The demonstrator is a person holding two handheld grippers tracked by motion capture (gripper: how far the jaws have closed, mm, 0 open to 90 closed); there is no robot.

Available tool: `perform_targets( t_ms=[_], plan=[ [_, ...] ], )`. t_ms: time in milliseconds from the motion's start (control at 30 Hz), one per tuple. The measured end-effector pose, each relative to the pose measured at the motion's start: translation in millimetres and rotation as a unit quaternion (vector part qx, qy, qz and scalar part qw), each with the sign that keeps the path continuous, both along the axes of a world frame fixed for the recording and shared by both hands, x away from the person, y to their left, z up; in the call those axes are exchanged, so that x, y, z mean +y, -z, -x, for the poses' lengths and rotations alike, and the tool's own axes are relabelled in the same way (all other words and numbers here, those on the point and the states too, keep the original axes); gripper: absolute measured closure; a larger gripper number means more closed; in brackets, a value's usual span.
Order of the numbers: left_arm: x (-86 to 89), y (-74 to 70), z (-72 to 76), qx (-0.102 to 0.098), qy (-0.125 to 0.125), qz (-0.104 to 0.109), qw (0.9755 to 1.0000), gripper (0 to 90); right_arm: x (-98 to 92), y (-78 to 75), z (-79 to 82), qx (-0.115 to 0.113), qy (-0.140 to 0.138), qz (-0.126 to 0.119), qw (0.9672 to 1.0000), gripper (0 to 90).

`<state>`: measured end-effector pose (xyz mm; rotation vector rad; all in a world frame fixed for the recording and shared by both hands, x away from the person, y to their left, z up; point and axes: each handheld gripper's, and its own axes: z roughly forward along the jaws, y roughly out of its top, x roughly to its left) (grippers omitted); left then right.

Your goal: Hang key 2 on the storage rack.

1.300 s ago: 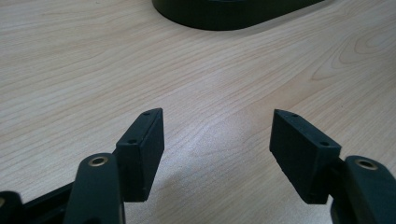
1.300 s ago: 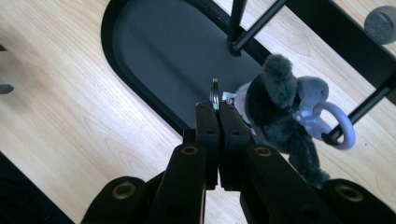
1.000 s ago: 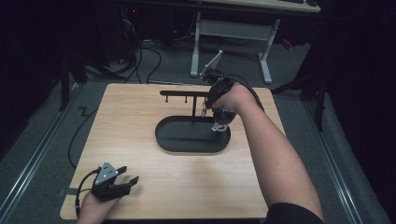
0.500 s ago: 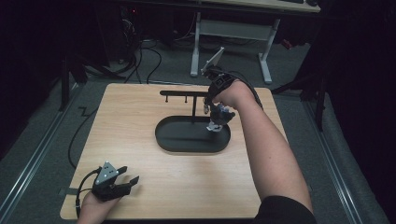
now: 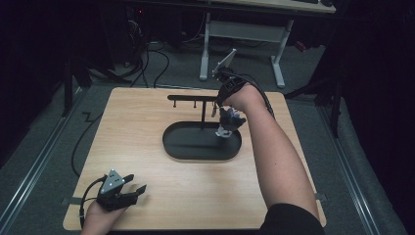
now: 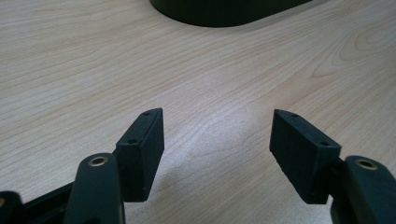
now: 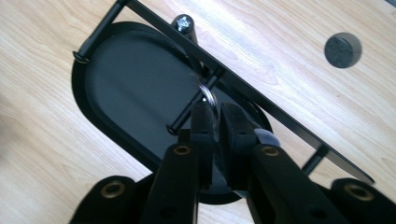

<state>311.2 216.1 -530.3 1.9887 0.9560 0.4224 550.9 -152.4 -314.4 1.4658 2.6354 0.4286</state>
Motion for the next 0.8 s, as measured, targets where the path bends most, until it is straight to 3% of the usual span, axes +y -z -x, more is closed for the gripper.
perform_targets(
  t_ms=[133,433,600,800],
  plan=[
    [-0.4,-0.2,0.2,0.001,0.002,0.000,1.0000,36.0,-3.6,-2.8,3.9,-0.006,0.002,0.000,1.0000,83.6],
    [-3.7,-1.3,-0.3,-0.003,0.007,-0.001,1.0000,35.9,-11.0,-1.9,37.8,-0.011,-0.005,-0.020,0.9997,80.7],
    [-6.6,-1.4,1.0,-0.001,0.012,-0.001,0.9999,35.9,-19.0,11.5,61.4,-0.023,-0.013,-0.036,0.9990,79.3],
    [-11.5,-1.0,2.5,-0.004,0.017,-0.008,0.9998,35.9,-33.7,39.0,87.5,-0.047,-0.004,-0.055,0.9974,79.3]
  ],
)
